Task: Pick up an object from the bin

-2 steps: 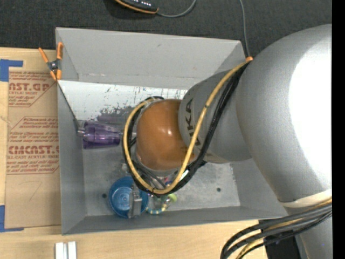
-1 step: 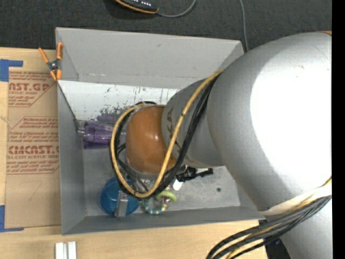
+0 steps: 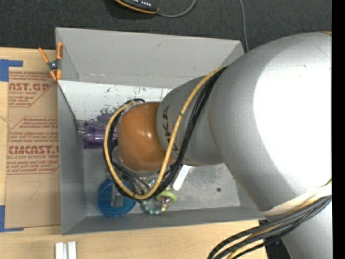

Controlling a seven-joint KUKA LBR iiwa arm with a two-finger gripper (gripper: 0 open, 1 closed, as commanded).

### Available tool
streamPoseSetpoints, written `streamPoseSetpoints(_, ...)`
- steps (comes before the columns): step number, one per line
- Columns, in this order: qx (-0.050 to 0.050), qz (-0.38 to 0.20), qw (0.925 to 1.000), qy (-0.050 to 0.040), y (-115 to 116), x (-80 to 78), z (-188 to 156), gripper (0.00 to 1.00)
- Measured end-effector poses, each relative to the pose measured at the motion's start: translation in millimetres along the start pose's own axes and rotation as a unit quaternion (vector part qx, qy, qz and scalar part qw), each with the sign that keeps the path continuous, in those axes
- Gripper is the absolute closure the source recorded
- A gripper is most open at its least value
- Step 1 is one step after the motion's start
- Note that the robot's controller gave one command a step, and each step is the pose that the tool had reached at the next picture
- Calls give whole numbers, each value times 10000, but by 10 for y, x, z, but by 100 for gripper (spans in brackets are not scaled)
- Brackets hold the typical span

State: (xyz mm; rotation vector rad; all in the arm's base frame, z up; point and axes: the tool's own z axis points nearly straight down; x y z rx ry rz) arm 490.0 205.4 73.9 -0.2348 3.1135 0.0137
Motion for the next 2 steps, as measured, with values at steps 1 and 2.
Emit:
streamPoseSetpoints(1,0,-1,10000,-1,0,0,0,100)
streamPoseSetpoints(2,0,0,10000,3,-1,5,-24,100)
